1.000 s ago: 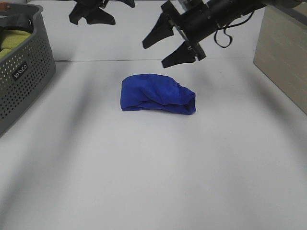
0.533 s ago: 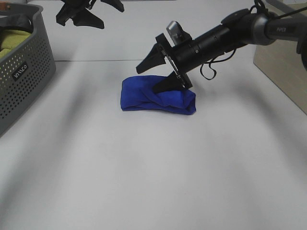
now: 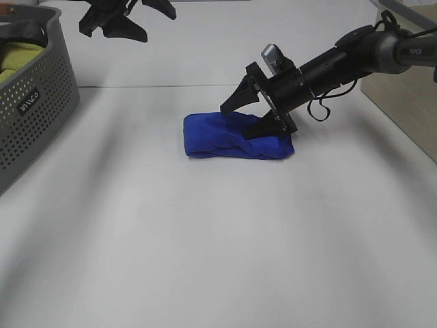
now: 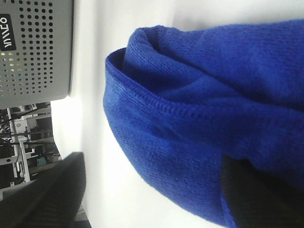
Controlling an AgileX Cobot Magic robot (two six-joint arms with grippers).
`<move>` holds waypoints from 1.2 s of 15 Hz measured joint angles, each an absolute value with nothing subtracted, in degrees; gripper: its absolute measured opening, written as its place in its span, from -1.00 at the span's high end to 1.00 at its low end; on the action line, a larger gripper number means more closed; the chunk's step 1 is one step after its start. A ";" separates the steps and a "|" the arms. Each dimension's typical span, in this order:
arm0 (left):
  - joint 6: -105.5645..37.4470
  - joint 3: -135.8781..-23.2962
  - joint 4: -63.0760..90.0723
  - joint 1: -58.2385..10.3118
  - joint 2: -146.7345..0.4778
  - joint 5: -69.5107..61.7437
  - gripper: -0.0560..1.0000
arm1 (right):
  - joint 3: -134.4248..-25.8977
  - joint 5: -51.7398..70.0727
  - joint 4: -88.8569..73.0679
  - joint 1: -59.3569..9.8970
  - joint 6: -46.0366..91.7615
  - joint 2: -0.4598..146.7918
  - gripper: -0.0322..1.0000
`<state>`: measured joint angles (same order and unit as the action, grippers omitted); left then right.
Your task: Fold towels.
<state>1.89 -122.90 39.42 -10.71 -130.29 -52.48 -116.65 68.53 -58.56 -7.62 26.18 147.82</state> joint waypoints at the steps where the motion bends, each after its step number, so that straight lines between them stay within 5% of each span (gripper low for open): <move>1: 1.60 -122.90 39.42 -10.71 -130.29 -53.06 -0.32 | -116.77 68.93 -58.50 -7.62 26.13 147.71 -0.51; 13: -3.38 -122.21 22.52 -10.71 -115.79 -69.33 -0.32 | -117.23 69.44 -31.86 -9.91 7.91 119.06 -0.51; 18: -2.58 -107.26 16.50 -10.71 -97.00 -69.39 -0.32 | -106.57 69.61 -24.18 -14.21 6.07 103.93 -0.51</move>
